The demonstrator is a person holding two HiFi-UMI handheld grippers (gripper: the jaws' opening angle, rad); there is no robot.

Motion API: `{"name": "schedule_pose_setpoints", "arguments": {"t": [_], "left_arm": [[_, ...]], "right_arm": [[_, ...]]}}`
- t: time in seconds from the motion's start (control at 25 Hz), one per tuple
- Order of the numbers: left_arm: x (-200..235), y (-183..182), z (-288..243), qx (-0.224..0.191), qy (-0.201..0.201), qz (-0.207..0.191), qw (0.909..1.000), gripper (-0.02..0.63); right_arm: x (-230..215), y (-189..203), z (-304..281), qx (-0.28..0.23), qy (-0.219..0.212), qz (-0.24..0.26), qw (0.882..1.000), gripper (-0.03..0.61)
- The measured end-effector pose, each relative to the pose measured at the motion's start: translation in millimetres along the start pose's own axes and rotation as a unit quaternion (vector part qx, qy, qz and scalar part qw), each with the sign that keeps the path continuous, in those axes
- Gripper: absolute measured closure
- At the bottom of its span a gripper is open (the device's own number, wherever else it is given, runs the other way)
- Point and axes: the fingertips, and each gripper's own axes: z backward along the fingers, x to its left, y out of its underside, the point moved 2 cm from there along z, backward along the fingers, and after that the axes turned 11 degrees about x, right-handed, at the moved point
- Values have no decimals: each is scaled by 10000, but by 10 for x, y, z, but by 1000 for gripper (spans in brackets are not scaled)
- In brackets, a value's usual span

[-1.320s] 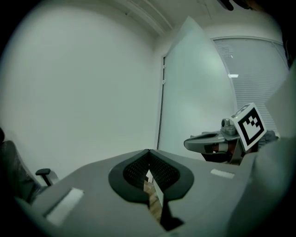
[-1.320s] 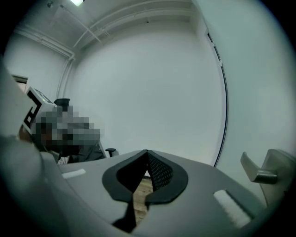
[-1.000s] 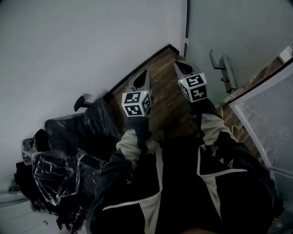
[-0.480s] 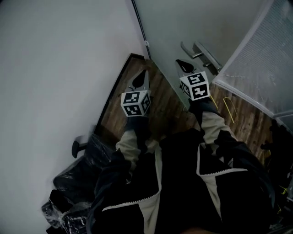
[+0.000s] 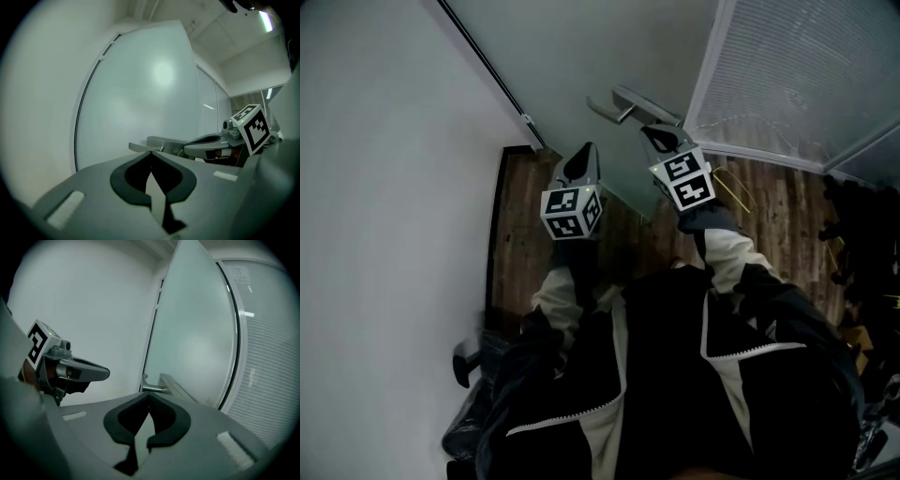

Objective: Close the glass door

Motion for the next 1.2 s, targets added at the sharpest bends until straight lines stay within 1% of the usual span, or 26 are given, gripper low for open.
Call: {"name": "schedule_pose_setpoints", "arguments": {"t": [0.12,0.2,0.28,0.32,0.4,0.44,0.48,0.52,0.6,0.64,0.72,0.76,0.8,0.92,1.0,1.04,1.08,1.12,1.2], "left_arm": [[-59,-21,-51,30,111,-65,9999,611],[-74,-19,-57,26,155,-61,9999,611],[-77,-33,-52,-12,199,16,9998,611],[-73,-49,-46,-42,219,62,9997,611],[-57,-89,-35,-83,232,89,9997,611],[-48,-107,-30,-93,226,82,9997,611],[-39,-119,-24,-99,217,76,9997,611],[-32,-120,-17,-97,209,74,9997,611],[-18,-105,4,-89,209,76,9997,611],[-9,-97,20,-94,213,78,9997,611],[3,-79,63,-117,210,81,9997,611],[4,-65,83,-126,205,85,9997,611],[6,-51,99,-130,199,90,9997,611],[34,-24,125,-134,192,103,9997,611],[59,-16,145,-157,206,133,9996,611],[67,-14,162,-174,219,144,9995,611],[74,-12,180,-189,230,146,9995,611],[82,-11,194,-198,236,144,9994,611],[112,-9,211,-206,231,156,9994,611]], "right_arm": [[42,-41,-16,70,76,392,9992,574],[77,-85,-41,133,201,750,9969,574],[107,-139,-84,271,403,1265,9908,574],[124,-165,-121,377,527,1605,9849,574],[156,-197,-234,644,768,2367,9664,572],[165,-198,-302,796,872,2738,9545,546],[169,-192,-365,934,960,3072,9422,470],[172,-181,-419,1048,1031,3361,9303,457],[183,-151,-513,1266,1142,3879,9058,426],[188,-132,-565,1407,1194,4142,8913,400],[170,-80,-681,1684,1347,4614,8606,318],[154,-61,-726,1755,1433,4779,8487,293],[147,-49,-757,1786,1492,4889,8407,281],[136,-52,-823,1788,1616,5066,8278,292],[136,-64,-873,1772,1703,5167,8201,329],[147,-61,-894,1786,1716,5222,8160,375],[160,-52,-909,1809,1718,5276,8120,437],[168,-46,-918,1822,1725,5316,8090,453],[169,-45,-922,1809,1760,5335,8073,454]]}}
